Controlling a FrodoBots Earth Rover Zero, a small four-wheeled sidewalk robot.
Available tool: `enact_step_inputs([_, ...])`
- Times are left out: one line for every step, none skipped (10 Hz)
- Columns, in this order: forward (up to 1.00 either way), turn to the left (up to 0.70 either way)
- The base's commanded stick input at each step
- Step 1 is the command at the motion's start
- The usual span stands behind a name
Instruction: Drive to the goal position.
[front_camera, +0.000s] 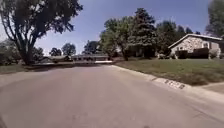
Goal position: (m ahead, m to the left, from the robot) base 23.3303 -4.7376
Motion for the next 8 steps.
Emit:
enact_step_inputs([0.50,0.38])
enact_step_inputs([0.50,0.50])
enact_step_inputs([0.50,0.00])
enact_step_inputs([0.50,0.00])
enact_step_inputs([0.50,0.00])
enact_step_inputs([0.50,0.00])
enact_step_inputs([0.50,0.00])
enact_step_inputs([0.50,0.00])
